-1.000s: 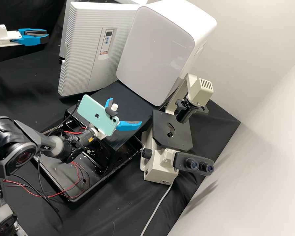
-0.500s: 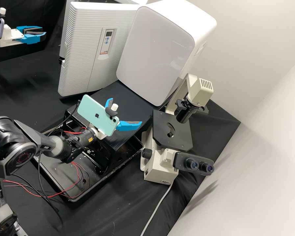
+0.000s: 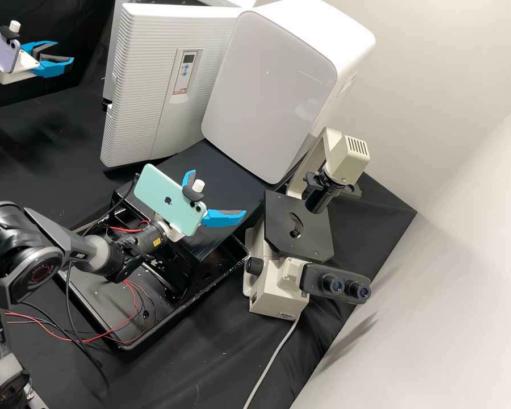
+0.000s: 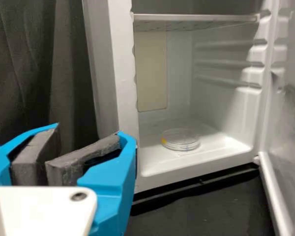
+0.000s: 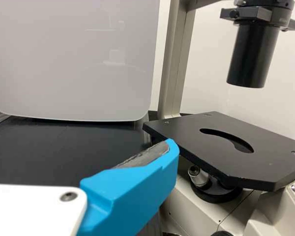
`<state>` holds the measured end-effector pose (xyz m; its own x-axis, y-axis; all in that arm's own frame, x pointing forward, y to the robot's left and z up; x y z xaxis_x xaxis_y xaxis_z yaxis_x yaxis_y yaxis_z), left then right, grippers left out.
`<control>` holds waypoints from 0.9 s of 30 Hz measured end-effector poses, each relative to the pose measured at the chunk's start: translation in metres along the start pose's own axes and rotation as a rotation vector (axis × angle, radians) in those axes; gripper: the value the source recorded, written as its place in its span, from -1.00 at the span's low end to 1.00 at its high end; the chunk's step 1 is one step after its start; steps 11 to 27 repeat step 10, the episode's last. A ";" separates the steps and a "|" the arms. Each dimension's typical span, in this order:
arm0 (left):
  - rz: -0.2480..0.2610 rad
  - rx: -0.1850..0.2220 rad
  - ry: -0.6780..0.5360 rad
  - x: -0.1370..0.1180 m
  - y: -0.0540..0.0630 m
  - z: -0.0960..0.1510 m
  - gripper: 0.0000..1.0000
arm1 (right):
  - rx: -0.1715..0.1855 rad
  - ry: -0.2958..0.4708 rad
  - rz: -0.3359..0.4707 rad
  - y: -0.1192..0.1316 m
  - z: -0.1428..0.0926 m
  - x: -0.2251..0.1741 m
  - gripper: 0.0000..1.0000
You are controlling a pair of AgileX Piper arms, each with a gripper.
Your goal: Open the incubator door
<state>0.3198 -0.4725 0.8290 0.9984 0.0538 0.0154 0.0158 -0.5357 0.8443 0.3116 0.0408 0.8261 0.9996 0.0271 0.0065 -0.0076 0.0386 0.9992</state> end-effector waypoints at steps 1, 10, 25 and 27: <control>0.009 -0.001 0.001 0.001 -0.001 0.000 1.00 | 0.000 0.000 0.000 0.000 0.000 0.000 1.00; 0.094 -0.024 0.009 0.002 -0.004 -0.003 1.00 | 0.000 0.000 0.000 0.000 0.000 0.000 1.00; 0.094 -0.024 0.009 0.002 -0.004 -0.003 1.00 | 0.000 0.000 0.000 0.000 0.000 0.000 1.00; 0.094 -0.024 0.009 0.002 -0.004 -0.003 1.00 | 0.000 0.000 0.000 0.000 0.000 0.000 1.00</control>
